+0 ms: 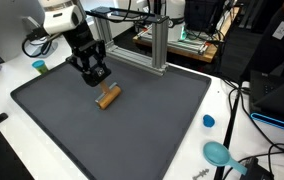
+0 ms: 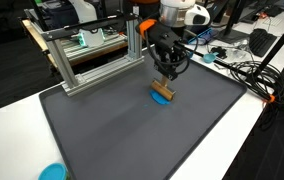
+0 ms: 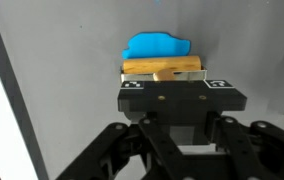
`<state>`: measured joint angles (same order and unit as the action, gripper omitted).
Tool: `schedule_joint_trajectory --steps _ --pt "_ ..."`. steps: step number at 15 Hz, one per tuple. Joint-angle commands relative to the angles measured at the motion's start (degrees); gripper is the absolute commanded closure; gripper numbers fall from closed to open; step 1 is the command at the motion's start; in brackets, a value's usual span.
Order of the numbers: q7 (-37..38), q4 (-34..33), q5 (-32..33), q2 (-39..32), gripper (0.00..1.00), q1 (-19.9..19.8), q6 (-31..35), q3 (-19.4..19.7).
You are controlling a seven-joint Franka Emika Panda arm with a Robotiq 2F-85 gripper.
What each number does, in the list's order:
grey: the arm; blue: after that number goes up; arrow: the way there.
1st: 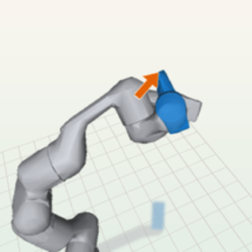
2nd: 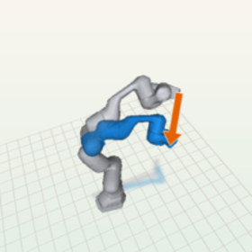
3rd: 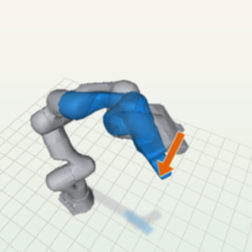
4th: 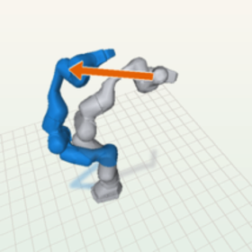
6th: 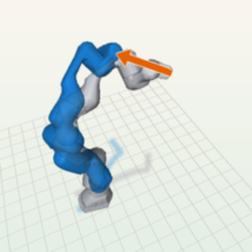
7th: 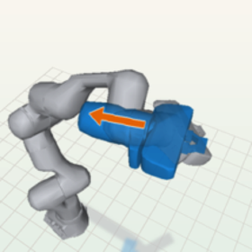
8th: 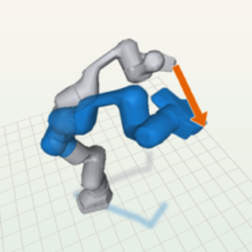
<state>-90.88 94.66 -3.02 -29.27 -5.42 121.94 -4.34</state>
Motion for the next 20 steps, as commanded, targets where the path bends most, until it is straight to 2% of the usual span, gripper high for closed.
schedule_joint_trajectory --steps 1,2,6,10,15,20 --pt "-1.37 -1.08 -2.23 -4.27 0.78 -0.51 0.17 -1.85" --pt "1.34 -0.02 -1.17 -2.58 0.78 -0.02 -0.22 -0.81" --pt "2.99 8.66 -3.05 7.95 0.78 -2.91 0.99 0.05" --pt "0.82 14.18 -5.27 13.57 0.78 -4.50 1.54 -0.08" --pt "5.49 16.81 -11.76 15.63 0.78 -3.76 6.56 0.84" --pt "13.99 14.96 -7.72 12.81 0.78 -2.56 6.43 2.40"
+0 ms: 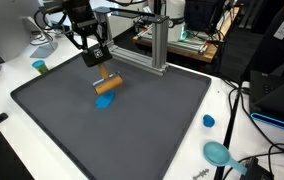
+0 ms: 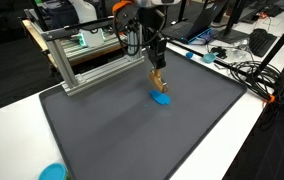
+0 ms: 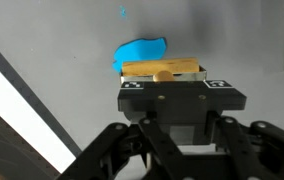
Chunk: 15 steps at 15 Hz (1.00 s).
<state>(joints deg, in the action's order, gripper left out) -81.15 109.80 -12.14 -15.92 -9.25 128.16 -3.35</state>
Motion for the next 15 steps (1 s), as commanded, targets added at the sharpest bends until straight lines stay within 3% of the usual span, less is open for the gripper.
schedule_joint_trajectory --steps 1,2,3,15 --pt "4.90 -0.39 1.50 -1.00 0.78 1.38 0.05 1.35" --pt "2.35 -0.11 0.20 -0.68 0.53 0.64 -0.16 0.85" --pt "2.95 -0.10 0.26 -1.06 0.78 0.68 -0.15 0.86" --pt "2.32 -8.87 -2.81 -7.55 0.78 -1.36 -1.86 -0.07"
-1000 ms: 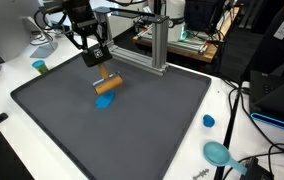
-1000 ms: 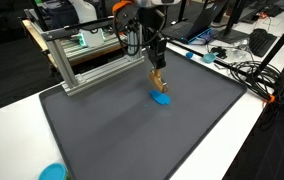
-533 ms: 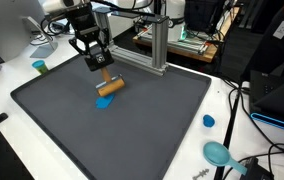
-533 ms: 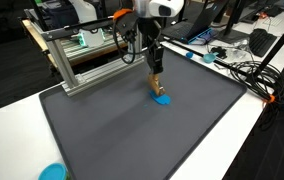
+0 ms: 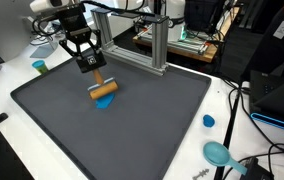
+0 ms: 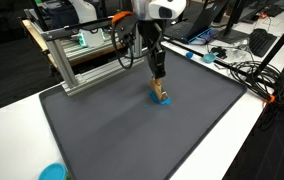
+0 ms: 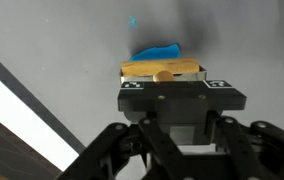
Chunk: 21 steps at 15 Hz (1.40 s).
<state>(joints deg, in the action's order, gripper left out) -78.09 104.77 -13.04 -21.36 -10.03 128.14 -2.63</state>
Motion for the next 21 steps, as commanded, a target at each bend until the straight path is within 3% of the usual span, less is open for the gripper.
schedule_joint_trajectory --steps 1,6,7,8,10,11,16,20,21 --pt "-0.98 -4.69 -2.11 -2.80 0.78 -0.57 -2.16 -1.05" --pt "-0.30 -9.41 -1.59 -6.84 0.78 -0.88 -5.48 -1.62" --pt "0.10 -5.83 -0.19 -4.94 0.78 -0.15 -2.53 -1.14" --pt "0.11 -6.24 -0.11 -5.51 0.53 -0.18 -2.75 -1.17" --pt "0.12 -6.07 -0.08 -5.76 0.53 -0.18 -2.68 -1.19" --pt "0.12 -6.08 -0.08 -5.75 0.78 -0.18 -2.68 -1.19" --pt "3.03 -2.73 3.96 -5.20 0.78 1.97 0.75 0.08" --pt "8.15 -2.82 8.39 -6.16 0.78 3.57 -0.87 0.89" --pt "5.27 -4.91 5.30 -5.21 0.53 1.87 -1.17 -0.90"
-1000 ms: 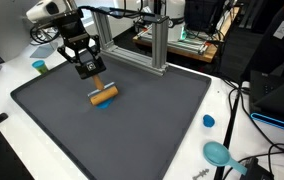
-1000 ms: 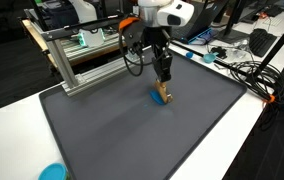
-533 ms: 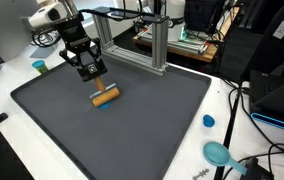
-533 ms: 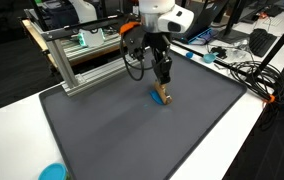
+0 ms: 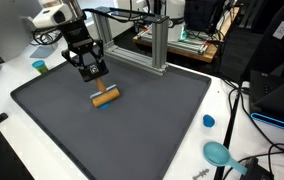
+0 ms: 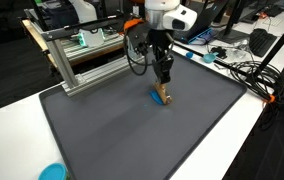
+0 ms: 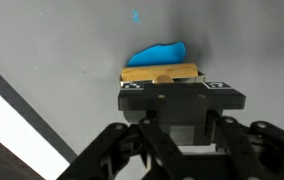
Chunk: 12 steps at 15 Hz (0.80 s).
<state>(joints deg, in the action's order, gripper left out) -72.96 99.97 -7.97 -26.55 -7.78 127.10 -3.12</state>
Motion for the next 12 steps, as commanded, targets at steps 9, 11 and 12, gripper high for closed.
schedule_joint_trajectory --steps 9,11,12 --pt "1.37 1.60 3.44 0.07 0.78 0.67 0.71 0.15" --pt "0.95 3.31 4.76 0.70 0.78 1.05 1.26 0.37" --pt "0.58 4.01 5.51 0.80 0.78 1.16 1.33 0.48"
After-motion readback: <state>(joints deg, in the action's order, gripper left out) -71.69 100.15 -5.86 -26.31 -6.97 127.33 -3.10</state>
